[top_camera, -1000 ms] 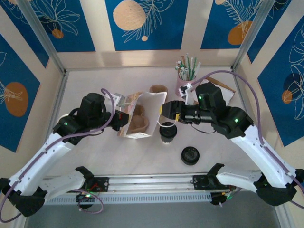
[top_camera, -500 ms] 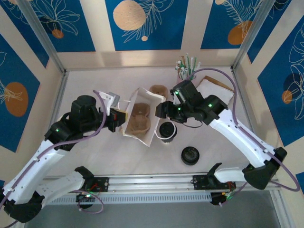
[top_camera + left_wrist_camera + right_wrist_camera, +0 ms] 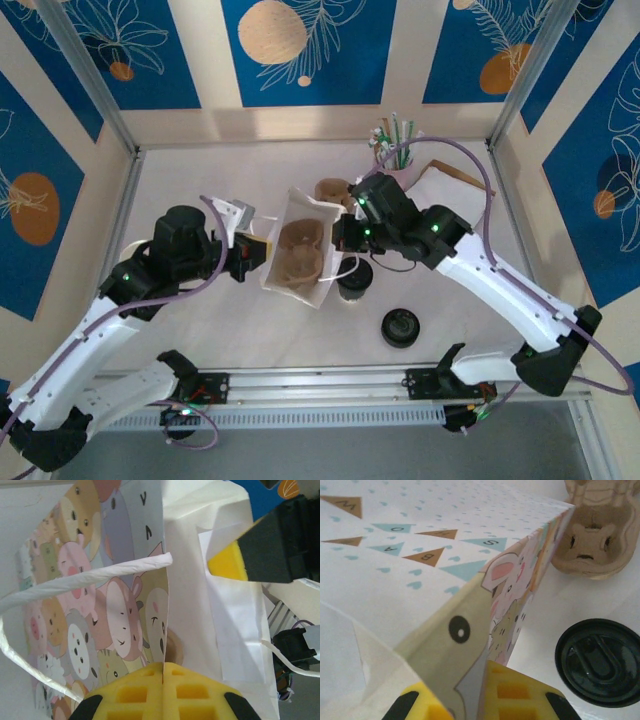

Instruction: Pack the takeout coffee

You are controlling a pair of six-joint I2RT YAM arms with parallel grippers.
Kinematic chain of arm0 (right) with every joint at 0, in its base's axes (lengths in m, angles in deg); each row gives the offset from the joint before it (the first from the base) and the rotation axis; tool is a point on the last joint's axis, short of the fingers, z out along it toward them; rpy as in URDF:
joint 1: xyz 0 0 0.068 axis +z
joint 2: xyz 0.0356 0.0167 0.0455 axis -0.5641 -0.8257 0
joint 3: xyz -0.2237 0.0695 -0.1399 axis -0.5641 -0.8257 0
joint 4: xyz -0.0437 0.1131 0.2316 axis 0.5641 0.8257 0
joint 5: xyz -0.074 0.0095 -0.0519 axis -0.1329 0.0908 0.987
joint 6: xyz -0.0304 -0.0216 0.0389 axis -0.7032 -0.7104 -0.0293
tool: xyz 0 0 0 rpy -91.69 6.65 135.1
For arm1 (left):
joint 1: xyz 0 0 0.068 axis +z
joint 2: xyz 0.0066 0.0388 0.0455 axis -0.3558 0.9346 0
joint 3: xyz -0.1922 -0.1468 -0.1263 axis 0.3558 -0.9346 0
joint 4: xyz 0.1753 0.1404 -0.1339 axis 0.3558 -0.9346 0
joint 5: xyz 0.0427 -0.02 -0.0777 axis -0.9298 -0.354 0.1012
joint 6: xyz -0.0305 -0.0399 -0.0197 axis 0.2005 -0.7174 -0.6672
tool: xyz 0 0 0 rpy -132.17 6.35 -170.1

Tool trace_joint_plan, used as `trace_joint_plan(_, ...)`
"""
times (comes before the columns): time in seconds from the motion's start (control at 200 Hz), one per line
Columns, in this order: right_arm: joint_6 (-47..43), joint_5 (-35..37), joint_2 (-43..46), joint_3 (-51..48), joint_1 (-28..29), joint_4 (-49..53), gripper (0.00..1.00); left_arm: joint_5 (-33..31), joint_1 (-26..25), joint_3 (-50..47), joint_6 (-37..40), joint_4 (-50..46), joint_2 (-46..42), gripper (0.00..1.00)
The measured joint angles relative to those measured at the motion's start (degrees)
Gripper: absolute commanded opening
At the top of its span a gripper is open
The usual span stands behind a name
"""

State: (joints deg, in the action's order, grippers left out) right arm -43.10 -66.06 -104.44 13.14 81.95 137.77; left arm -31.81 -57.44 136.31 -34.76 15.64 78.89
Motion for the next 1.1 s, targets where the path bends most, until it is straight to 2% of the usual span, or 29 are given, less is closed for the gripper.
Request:
trace_joint_plan(0.02, -0.35, 0.59, 0.57, -0.57, 0.42, -0.5, 0.0, -0.04, 0.0, -0.04, 0.0, 0.07, 0.0, 0.11)
trace_joint_plan(0.095, -1.51, 2.49, 2.01, -2.25, 1.95, -2.05, 0.0, -0.61, 0.0, -0.04, 0.48, 0.09, -0.02, 0.53)
trace_joint_plan(0.135, -2.34, 3.61, 2.47, -2.91, 2.8, -3.08, 0.0, -1.25, 0.0, -0.04, 0.52, 0.02, -0.11, 0.7)
trace_joint_plan(0.18, -3.23, 4.68, 2.62, -3.5, 3.65, -4.31, 0.0, -2.14, 0.0, -0.04, 0.57, -0.28, -0.33, 0.81)
trace_joint_plan(0.26, -4.72, 5.88, 2.6, -4.39, 4.83, -6.14, 0.0, -4.04, 0.0, 0.22, 0.9, -1.46, -1.05, 0.93)
trace_joint_plan(0.395, -5.68, 6.56, 2.16, -4.7, 5.27, -7.5, 0.0, -8.02, 0.0, 3.39, 1.05, -5.44, -1.62, 0.95)
trace_joint_plan(0.55, -5.68, 6.71, 1.68, -4.7, 5.27, -8.07, 0.0, -11.56, 0.0, 7.34, 1.05, -9.66, -0.79, 0.9)
trace_joint_plan(0.88, -6.32, 6.56, 1.73, -4.68, 7.28, -8.26, 0.0, -18.45, -3.52, 13.35, 2.01, -16.63, 8.28, 0.8)
trace_joint_plan(1.1, -5.81, 7.45, -0.35, -2.01, 7.82, -6.19, 0.0, -21.11, -5.29, 14.67, 1.88, -18.73, 7.96, 0.9)
